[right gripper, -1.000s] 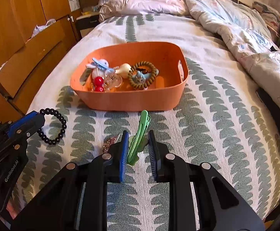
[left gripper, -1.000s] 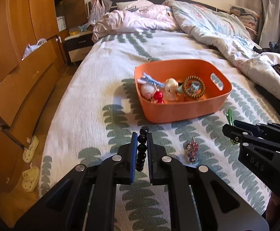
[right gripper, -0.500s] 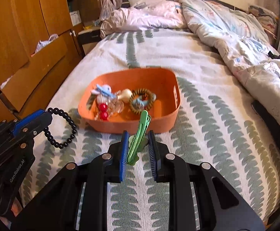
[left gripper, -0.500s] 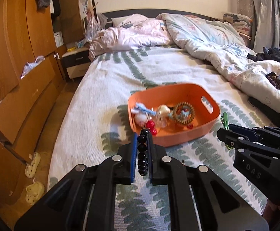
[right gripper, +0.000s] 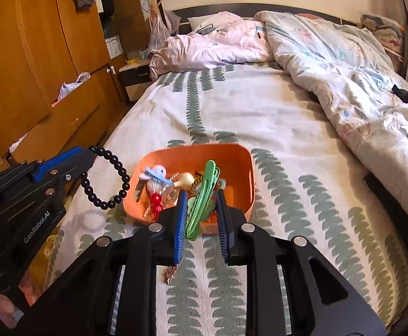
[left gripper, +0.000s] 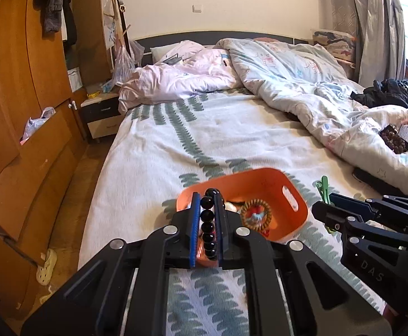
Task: Organize jewelry
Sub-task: 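Carry the black bracelet and green clip over the orange basket with both tools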
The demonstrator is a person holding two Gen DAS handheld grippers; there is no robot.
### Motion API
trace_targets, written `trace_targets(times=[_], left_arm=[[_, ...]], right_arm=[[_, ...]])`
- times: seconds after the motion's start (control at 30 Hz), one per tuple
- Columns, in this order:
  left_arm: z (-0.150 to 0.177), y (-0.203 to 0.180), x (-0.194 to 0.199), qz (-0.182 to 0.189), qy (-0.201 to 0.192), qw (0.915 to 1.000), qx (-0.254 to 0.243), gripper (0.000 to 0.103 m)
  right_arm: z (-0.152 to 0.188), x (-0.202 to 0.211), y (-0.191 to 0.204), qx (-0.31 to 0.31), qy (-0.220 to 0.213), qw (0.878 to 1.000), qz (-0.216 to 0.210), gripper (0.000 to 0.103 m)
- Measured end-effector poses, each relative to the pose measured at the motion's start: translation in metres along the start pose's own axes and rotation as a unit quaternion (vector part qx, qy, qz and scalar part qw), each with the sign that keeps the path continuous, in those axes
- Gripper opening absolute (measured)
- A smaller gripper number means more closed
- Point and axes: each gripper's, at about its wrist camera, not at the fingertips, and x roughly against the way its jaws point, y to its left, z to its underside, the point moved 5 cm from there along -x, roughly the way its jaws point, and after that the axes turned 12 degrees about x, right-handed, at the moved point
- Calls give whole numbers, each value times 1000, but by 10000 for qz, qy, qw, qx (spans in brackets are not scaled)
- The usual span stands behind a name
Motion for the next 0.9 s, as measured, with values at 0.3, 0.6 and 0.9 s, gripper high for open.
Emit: trace_targets(times=[0.3,0.6,0.9], left_arm=[[-11,1,-19,96,95,9999,58,10],[-11,-1,-45,191,232,9994,140,10],[-3,1,-72,152,359,9991,157,10]], right_arm=[[-39,-6,-4,182,-130,9997,21,20],[-49,-41,-10,178,64,9998,-90,20],[-36,-83,-17,144,366,9992,-119,20]])
